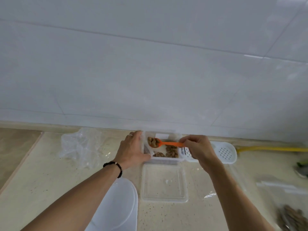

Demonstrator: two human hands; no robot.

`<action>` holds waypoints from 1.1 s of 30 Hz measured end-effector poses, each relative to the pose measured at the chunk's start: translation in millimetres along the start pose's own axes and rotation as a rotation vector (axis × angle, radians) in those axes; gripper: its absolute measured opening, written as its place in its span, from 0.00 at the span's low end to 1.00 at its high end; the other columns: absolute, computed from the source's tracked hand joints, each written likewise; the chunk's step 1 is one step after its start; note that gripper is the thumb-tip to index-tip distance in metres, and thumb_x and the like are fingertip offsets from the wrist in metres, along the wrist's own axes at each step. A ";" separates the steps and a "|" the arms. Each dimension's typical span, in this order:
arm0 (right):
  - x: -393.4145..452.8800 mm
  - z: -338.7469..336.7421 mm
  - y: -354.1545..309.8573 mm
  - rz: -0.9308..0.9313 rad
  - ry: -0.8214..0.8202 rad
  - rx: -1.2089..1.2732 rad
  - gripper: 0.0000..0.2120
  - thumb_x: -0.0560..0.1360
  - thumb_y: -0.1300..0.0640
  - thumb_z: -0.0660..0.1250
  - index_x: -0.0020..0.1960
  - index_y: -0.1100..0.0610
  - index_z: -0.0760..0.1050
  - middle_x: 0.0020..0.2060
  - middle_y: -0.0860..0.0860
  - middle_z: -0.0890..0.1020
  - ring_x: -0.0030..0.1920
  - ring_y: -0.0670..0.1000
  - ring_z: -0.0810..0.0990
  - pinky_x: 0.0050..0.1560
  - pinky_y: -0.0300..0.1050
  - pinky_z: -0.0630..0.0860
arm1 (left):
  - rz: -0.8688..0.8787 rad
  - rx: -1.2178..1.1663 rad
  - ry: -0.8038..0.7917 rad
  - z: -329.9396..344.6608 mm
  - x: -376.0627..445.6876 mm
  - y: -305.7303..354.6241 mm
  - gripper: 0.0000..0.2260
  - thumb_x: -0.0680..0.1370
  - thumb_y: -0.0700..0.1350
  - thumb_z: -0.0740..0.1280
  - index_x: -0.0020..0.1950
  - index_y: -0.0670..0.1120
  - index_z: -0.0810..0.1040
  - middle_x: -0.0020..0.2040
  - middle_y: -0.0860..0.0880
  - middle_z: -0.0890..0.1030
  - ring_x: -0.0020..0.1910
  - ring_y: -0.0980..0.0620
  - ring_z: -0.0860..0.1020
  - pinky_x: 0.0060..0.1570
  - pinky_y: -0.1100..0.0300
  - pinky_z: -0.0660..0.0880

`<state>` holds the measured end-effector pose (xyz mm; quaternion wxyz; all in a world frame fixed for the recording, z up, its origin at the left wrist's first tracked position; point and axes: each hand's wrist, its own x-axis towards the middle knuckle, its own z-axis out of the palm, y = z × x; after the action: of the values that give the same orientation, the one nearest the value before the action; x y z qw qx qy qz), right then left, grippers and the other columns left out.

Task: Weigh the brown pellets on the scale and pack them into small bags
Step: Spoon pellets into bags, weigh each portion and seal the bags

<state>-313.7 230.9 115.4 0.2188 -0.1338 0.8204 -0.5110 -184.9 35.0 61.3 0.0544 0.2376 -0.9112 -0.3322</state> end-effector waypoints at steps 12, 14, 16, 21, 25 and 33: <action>-25.1 5.1 -21.6 -0.533 -0.009 -0.618 0.14 0.74 0.67 0.63 0.49 0.54 0.85 0.43 0.47 0.85 0.40 0.47 0.82 0.41 0.47 0.79 | 0.054 -0.010 -0.008 7.1 5.4 -3.1 0.35 0.63 0.58 0.75 0.66 0.50 0.66 0.56 0.52 0.71 0.55 0.51 0.73 0.53 0.58 0.70; -27.8 4.8 -21.4 -0.527 0.026 -0.595 0.14 0.74 0.67 0.64 0.49 0.54 0.85 0.43 0.46 0.85 0.39 0.42 0.81 0.40 0.39 0.78 | 0.058 -0.017 -0.013 8.1 7.2 -2.6 0.35 0.63 0.58 0.74 0.65 0.49 0.66 0.56 0.53 0.71 0.56 0.51 0.73 0.53 0.58 0.69; -27.1 2.1 -20.7 -0.490 0.151 -0.525 0.13 0.74 0.68 0.64 0.48 0.56 0.85 0.41 0.46 0.85 0.35 0.37 0.79 0.37 0.27 0.71 | 0.048 -0.015 -0.022 7.8 9.7 -2.6 0.35 0.61 0.58 0.72 0.65 0.49 0.67 0.54 0.54 0.70 0.56 0.51 0.72 0.51 0.57 0.67; -7.6 -4.0 8.7 -0.346 0.324 -0.738 0.11 0.71 0.67 0.64 0.44 0.58 0.84 0.40 0.53 0.85 0.40 0.56 0.82 0.42 0.48 0.78 | 0.069 0.078 -0.048 8.7 13.1 -16.1 0.35 0.62 0.57 0.74 0.65 0.48 0.66 0.57 0.51 0.72 0.57 0.49 0.72 0.53 0.54 0.70; -1.9 13.1 27.6 -0.284 0.153 -1.009 0.12 0.73 0.67 0.61 0.46 0.56 0.82 0.41 0.52 0.82 0.40 0.57 0.80 0.37 0.47 0.73 | 0.123 0.136 -0.075 11.2 11.2 -22.9 0.39 0.58 0.64 0.69 0.65 0.49 0.65 0.56 0.51 0.72 0.54 0.49 0.74 0.52 0.54 0.73; 2.2 20.5 27.5 -0.017 0.073 -0.814 0.14 0.71 0.66 0.58 0.34 0.59 0.81 0.34 0.52 0.83 0.31 0.48 0.78 0.27 0.37 0.71 | 0.148 0.051 -0.093 13.8 14.0 -29.3 0.43 0.55 0.65 0.66 0.67 0.49 0.65 0.57 0.51 0.72 0.53 0.51 0.76 0.55 0.54 0.72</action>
<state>-305.3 226.0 82.5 0.1144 -0.1982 0.9618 -0.1506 -189.2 16.8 31.4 0.0305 0.1552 -0.9360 -0.3144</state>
